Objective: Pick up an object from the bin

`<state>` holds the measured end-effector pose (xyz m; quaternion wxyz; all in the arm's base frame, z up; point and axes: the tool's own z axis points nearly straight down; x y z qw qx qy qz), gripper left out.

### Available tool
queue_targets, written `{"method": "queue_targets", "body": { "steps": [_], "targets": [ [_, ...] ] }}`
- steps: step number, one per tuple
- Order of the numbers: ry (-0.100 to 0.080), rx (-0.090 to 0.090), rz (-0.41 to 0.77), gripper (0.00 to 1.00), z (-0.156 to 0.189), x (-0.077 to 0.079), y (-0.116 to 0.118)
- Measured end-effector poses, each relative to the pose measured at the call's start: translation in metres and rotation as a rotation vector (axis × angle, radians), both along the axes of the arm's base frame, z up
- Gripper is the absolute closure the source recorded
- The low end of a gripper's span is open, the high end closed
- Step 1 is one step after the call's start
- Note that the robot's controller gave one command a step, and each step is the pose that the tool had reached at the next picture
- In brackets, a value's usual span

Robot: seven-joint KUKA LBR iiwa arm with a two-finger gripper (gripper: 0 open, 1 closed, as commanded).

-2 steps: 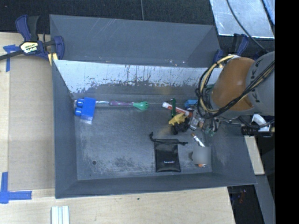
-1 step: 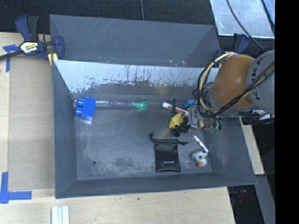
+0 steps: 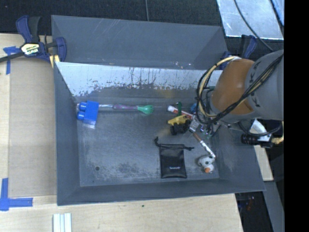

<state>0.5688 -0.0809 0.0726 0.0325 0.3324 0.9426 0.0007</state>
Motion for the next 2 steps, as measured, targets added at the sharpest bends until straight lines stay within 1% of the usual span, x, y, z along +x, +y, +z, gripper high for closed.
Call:
{"method": "queue_targets", "body": {
  "steps": [1,2],
  "targets": [
    [0.004,0.0,0.012,1.0,0.044,-0.009,-0.004],
    [0.005,-0.02,0.344,1.0,0.009,-0.038,0.049]
  ]
}}
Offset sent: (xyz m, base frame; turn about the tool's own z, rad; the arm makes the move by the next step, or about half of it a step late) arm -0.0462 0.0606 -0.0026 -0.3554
